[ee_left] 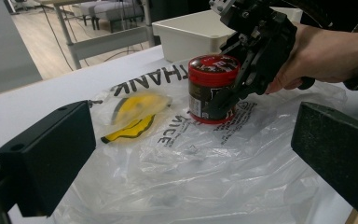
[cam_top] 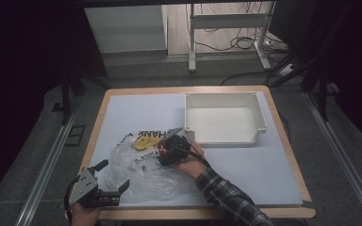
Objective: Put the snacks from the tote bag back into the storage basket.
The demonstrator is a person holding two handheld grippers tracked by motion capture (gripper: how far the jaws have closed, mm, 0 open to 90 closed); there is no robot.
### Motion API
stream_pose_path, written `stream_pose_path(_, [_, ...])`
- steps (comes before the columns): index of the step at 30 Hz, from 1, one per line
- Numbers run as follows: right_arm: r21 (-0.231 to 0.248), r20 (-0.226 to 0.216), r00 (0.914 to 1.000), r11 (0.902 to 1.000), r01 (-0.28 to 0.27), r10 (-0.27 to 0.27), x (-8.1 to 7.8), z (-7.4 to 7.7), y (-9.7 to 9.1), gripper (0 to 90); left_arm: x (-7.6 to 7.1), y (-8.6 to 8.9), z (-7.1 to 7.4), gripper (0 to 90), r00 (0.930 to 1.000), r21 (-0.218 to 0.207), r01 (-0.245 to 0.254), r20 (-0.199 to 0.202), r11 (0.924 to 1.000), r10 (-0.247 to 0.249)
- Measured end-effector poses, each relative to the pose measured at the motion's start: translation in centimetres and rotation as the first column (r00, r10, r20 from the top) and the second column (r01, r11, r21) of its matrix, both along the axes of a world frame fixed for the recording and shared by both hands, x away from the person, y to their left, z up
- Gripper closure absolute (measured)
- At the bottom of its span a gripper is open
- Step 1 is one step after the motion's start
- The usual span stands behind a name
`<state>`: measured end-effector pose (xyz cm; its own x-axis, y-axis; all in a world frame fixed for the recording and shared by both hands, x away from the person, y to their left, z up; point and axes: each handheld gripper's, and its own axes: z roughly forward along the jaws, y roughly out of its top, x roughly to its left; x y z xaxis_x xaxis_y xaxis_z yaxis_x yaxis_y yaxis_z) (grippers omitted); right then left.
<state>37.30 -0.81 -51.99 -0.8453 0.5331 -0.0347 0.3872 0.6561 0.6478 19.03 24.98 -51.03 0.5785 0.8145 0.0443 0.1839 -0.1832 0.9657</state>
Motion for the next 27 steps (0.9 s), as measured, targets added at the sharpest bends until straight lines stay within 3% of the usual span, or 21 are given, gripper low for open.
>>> stream_pose_path(5, [-0.041, -0.001, 1.0000, 0.9991, -0.009, 0.009, 0.2, 0.3, 0.2, 25.3, 0.0, 0.0, 0.0, 0.0, 1.0000, 0.000, 0.000, 0.000, 1.0000, 0.000])
stream_pose_path(9, [-0.047, -0.007, 0.9999, 0.9988, -0.013, 0.013, 0.2, 0.3, 0.2, 25.7, 0.0, 0.0, 0.0, 0.0, 1.0000, 0.000, 0.000, 0.000, 1.0000, 0.000])
stream_pose_path(19, [-0.014, -0.002, 0.9998, 0.9997, 0.021, -0.021, -0.2, 0.8, 0.2, 25.9, 0.0, 0.0, 0.0, 0.0, 1.0000, 0.001, -0.001, -0.001, 1.0000, 0.001])
stream_pose_path(27, [-0.004, 0.022, 0.9996, 0.9998, 0.019, -0.019, -1.1, 2.5, 0.2, 25.9, 0.0, 0.0, 0.0, 0.0, 1.0000, 0.003, -0.001, -0.001, 1.0000, 0.001])
